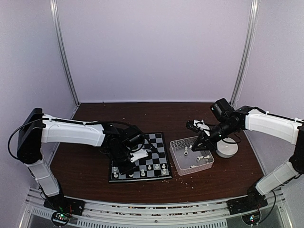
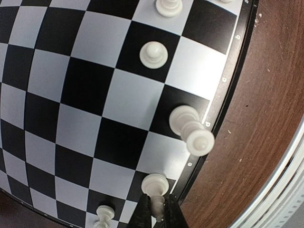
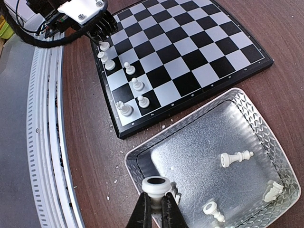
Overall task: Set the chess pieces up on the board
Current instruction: Place the chess piece on the chessboard.
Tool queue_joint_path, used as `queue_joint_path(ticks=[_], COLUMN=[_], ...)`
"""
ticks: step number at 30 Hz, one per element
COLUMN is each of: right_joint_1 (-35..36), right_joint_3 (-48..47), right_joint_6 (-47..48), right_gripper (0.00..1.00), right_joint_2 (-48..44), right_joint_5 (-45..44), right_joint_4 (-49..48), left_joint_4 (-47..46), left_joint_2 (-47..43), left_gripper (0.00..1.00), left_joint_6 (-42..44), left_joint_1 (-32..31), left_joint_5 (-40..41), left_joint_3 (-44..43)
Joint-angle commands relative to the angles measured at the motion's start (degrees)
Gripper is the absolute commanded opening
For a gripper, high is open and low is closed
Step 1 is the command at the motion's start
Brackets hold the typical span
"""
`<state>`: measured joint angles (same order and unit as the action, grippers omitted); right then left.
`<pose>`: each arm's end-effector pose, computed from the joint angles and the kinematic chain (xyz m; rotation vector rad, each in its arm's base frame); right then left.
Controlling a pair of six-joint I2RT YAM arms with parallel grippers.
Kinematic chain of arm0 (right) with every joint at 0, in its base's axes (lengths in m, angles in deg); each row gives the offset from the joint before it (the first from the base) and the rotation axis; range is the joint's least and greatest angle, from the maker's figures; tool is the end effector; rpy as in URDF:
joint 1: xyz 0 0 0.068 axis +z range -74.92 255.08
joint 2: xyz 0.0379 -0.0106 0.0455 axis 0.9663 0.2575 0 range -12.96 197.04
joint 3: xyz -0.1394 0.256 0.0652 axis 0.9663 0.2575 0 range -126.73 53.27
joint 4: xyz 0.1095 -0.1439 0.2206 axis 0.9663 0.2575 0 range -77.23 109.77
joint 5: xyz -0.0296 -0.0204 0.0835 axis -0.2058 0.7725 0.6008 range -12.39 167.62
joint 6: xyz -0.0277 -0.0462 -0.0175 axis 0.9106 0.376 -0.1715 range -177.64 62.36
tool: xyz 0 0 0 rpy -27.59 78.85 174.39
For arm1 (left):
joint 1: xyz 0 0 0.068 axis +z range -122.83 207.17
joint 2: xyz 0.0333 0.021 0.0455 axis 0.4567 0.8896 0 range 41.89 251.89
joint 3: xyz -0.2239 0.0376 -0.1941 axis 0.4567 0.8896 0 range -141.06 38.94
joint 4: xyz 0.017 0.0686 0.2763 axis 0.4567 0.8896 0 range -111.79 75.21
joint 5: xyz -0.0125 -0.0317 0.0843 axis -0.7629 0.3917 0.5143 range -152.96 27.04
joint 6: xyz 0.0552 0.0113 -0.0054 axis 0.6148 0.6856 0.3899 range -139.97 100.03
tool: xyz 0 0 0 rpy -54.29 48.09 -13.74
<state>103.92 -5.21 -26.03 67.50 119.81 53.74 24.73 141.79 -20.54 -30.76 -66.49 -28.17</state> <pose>0.2428 0.1641 0.2627 -1.4592 2.0436 0.9497 0.1841 -0.2985 0.1924 1.4477 2.6287 -0.2180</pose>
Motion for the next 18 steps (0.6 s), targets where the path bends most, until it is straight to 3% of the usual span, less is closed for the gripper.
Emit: queue_joint_path(ticks=[1,18], right_joint_1=[-0.28,-0.28], right_joint_3=[-0.21,-0.21], right_joint_6=[0.33,0.29], right_gripper=[0.02,0.02], right_joint_2=[0.18,0.45], right_joint_5=[-0.08,0.0], right_joint_4=[0.77,0.87], left_joint_4=[-0.12,1.11], left_joint_2=[-0.03,-1.84], left_gripper=[0.01,0.0], left_joint_6=[-0.5,-0.68], left_joint_1=[0.01,0.54], left_joint_5=[0.78,1.3], left_joint_3=[2.0,4.01])
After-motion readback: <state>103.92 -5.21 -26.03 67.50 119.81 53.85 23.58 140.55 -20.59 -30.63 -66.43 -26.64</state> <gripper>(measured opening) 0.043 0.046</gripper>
